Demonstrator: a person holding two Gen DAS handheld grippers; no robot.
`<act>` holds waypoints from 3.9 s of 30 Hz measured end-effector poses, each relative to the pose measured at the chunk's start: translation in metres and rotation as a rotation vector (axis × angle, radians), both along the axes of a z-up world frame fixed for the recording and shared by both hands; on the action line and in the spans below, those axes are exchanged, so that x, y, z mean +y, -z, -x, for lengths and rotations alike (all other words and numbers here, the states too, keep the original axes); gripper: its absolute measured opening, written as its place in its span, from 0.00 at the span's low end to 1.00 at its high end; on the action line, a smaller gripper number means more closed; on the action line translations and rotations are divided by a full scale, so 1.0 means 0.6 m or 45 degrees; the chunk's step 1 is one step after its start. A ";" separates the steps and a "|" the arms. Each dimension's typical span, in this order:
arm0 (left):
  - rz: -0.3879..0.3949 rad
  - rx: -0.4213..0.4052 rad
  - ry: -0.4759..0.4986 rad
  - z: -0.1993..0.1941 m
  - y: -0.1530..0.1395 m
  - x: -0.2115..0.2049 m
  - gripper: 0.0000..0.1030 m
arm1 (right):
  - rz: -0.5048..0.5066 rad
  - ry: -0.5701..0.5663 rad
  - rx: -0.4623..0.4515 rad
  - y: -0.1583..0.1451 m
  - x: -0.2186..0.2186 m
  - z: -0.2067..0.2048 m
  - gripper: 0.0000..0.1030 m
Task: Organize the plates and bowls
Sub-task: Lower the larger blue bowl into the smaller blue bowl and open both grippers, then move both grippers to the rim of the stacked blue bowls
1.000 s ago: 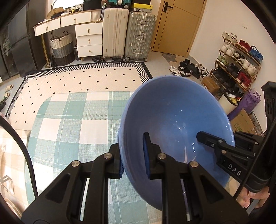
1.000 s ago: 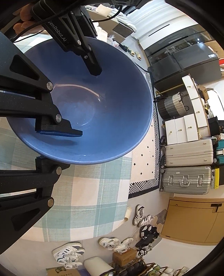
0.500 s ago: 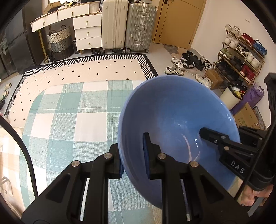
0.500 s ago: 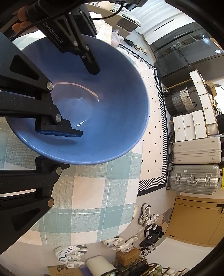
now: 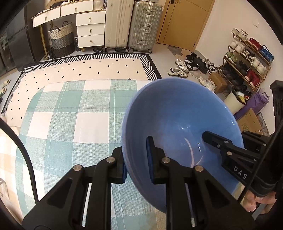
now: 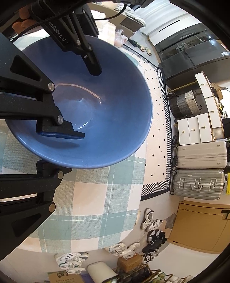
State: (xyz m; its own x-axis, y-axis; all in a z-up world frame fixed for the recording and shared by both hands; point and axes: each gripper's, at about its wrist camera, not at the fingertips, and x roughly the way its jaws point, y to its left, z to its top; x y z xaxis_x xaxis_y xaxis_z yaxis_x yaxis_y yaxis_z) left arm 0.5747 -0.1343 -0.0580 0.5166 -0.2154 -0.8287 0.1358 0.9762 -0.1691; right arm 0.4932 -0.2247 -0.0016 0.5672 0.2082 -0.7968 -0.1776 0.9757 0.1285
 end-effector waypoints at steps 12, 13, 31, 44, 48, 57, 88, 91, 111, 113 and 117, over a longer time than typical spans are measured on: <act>0.086 0.040 -0.019 0.010 -0.012 -0.001 0.36 | -0.116 0.023 0.016 -0.012 -0.014 0.003 0.19; 0.104 0.046 -0.026 0.009 -0.013 0.003 0.36 | -0.121 0.026 0.020 -0.011 -0.016 0.002 0.19; -0.004 -0.019 -0.062 0.037 -0.049 0.016 0.72 | -0.057 0.053 -0.081 -0.052 -0.030 0.036 0.73; -0.003 -0.037 -0.071 0.069 -0.069 0.037 0.80 | -0.163 0.003 -0.099 -0.059 -0.037 0.075 0.95; -0.017 -0.048 -0.072 0.079 -0.076 0.038 0.81 | -0.174 -0.002 -0.098 -0.060 -0.038 0.082 0.95; 0.003 -0.051 -0.061 0.089 -0.083 0.040 0.98 | -0.183 0.006 -0.096 -0.060 -0.046 0.098 0.95; -0.038 -0.050 -0.022 0.095 -0.077 0.025 0.98 | -0.189 0.042 -0.042 -0.036 -0.061 0.090 0.95; -0.044 -0.046 -0.013 0.087 -0.069 0.020 0.98 | -0.199 0.037 -0.036 -0.034 -0.060 0.085 0.95; -0.042 0.005 0.002 0.036 -0.012 0.010 0.95 | -0.251 -0.006 0.048 0.009 -0.044 0.035 0.95; -0.042 0.010 0.007 0.030 -0.005 0.009 0.93 | -0.251 -0.010 0.052 0.012 -0.043 0.030 0.95; -0.029 0.026 0.009 0.020 0.007 0.012 0.90 | -0.245 -0.009 0.065 0.019 -0.041 0.022 0.94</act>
State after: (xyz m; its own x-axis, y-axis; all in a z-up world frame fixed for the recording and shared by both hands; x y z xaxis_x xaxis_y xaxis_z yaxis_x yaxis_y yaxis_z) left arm 0.5626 -0.1274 -0.0620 0.4983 -0.1997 -0.8437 0.1397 0.9789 -0.1493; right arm 0.4803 -0.2494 -0.0130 0.5253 0.3636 -0.7693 -0.1732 0.9309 0.3217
